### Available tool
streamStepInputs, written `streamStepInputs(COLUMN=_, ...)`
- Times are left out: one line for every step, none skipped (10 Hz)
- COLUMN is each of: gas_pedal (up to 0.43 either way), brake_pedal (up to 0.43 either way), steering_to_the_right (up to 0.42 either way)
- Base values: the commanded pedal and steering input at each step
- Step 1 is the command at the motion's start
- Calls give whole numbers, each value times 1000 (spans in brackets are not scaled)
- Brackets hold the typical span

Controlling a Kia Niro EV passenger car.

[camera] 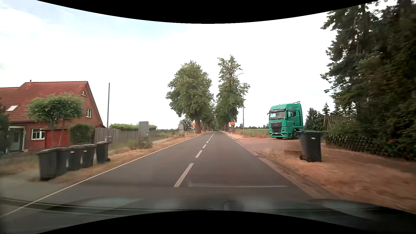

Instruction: Follow the waypoints while adhering to traffic rules and regulations

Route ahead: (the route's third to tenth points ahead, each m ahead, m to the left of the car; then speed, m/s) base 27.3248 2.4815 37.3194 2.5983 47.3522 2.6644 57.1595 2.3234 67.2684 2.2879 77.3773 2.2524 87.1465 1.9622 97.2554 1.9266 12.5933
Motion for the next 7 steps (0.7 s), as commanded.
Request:
streamStepInputs(gas_pedal=157, brake_pedal=0, steering_to_the_right=0)
streamStepInputs(gas_pedal=157, brake_pedal=0, steering_to_the_right=-2)
streamStepInputs(gas_pedal=157, brake_pedal=0, steering_to_the_right=-3)
streamStepInputs(gas_pedal=157, brake_pedal=0, steering_to_the_right=-3)
streamStepInputs(gas_pedal=157, brake_pedal=0, steering_to_the_right=-3)
streamStepInputs(gas_pedal=157, brake_pedal=0, steering_to_the_right=-3)
streamStepInputs(gas_pedal=157, brake_pedal=0, steering_to_the_right=-3)
